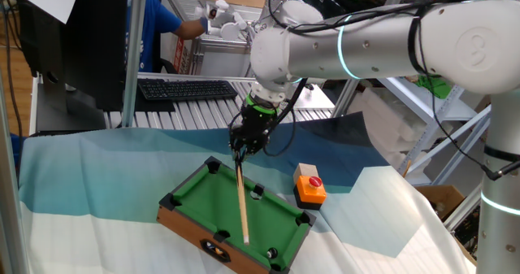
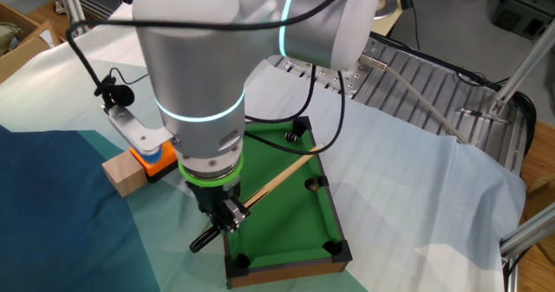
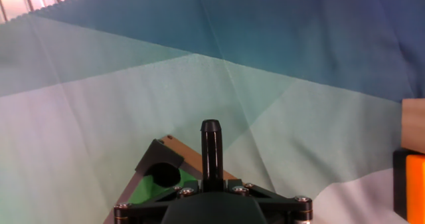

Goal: Hit the pool ball

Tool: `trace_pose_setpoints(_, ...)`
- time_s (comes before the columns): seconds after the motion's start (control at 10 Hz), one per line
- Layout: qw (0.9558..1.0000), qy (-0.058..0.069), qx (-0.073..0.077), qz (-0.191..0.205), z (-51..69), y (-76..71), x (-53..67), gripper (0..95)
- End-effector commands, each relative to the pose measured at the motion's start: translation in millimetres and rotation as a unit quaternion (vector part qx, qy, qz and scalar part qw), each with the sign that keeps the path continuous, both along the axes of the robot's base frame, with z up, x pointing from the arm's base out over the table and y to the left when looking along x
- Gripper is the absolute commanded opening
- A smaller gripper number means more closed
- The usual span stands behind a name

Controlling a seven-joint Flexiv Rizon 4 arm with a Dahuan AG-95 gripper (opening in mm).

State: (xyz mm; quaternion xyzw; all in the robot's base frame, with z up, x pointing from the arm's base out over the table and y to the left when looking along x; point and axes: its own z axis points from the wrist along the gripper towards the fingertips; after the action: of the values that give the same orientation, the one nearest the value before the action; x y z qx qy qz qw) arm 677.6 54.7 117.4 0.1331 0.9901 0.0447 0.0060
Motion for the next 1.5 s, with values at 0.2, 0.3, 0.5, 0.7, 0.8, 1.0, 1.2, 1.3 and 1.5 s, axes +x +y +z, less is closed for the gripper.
trace_pose_setpoints(0.2, 0.9995, -0.002, -0.001, 0.032, 11.6, -1.9, 17.9, 0.0)
trace_pose_setpoints(0.3, 0.9991, -0.005, -0.003, 0.043, 15.4, -3.2, 23.3, 0.0)
trace_pose_setpoints(0.5, 0.998, -0.017, -0.008, 0.06, 18.2, -2.2, 29.3, 0.0)
trace_pose_setpoints(0.7, 0.9971, -0.025, -0.01, 0.071, 22.5, 1.8, 33.4, 0.0)
trace_pose_setpoints(0.8, 0.9961, -0.034, -0.013, 0.081, 24.9, 3.8, 36.1, 0.0)
trace_pose_setpoints(1.0, 0.9941, -0.044, -0.011, 0.098, 27.7, 4.6, 43.7, 0.0)
trace_pose_setpoints(1.2, 0.9918, -0.05, -0.012, 0.117, 30.8, 6.0, 55.4, 0.0)
trace_pose_setpoints(1.3, 0.9912, -0.051, -0.012, 0.122, 31.6, 8.7, 60.3, 0.0)
trace_pose_setpoints(1.5, 0.9907, -0.055, -0.014, 0.123, 36.8, 20.8, 61.1, 0.0)
